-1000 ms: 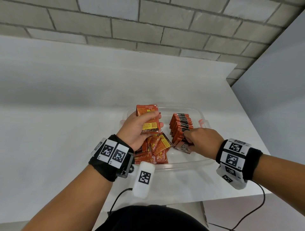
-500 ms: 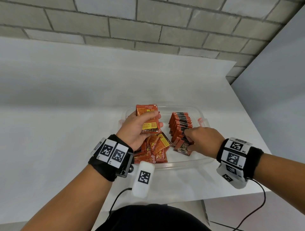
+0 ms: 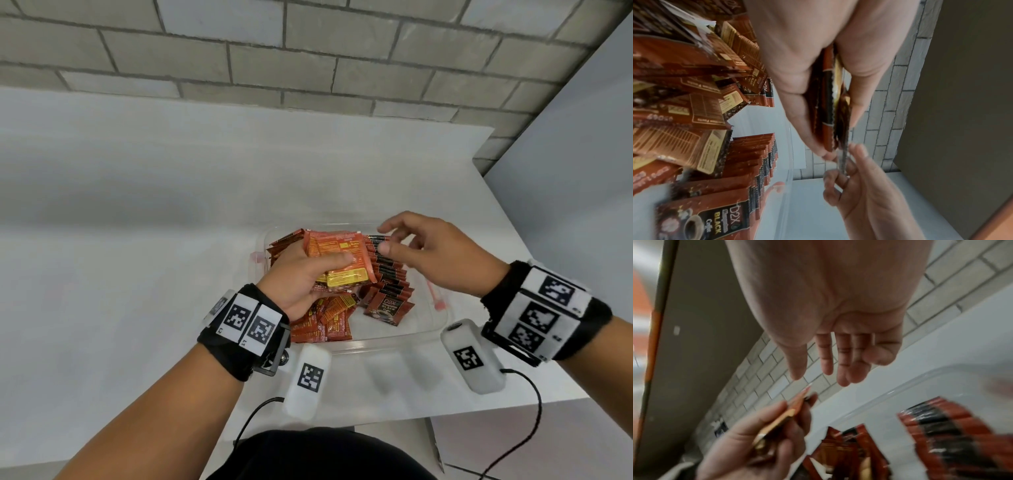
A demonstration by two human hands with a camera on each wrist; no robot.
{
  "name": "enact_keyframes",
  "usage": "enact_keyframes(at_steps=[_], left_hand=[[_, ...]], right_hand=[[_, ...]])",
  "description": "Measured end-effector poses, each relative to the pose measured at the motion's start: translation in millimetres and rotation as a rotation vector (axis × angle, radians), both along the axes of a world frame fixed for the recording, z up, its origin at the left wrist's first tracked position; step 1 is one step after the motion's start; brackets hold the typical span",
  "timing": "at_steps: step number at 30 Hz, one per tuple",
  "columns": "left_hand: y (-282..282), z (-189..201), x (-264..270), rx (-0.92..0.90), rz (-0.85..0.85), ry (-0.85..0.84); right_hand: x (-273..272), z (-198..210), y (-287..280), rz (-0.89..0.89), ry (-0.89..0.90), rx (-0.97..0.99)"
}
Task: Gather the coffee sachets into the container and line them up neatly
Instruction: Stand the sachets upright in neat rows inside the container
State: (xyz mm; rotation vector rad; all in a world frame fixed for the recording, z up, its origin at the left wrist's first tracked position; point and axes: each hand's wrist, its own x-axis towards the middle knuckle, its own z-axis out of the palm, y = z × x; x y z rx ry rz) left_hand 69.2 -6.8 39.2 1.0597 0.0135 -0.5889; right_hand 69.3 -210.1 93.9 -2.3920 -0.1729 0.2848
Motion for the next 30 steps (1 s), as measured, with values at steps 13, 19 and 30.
enact_keyframes(at_steps=[13, 19, 30], left_hand=[[0.3, 2.5, -1.6, -0.101, 0.0, 0.074], [-2.6, 4.2, 0.8, -0.134, 0.132, 0.072], [-6.5, 4.4, 3.5, -0.141, 0.126, 0.065]], right_hand=[[-8.3, 4.7, 15.1, 0.086, -0.407, 0.063], [-17.3, -8.8, 13.3, 0.213, -0.228, -0.045], [-10.0, 4.0, 24.7, -0.106, -0.011, 0.277]])
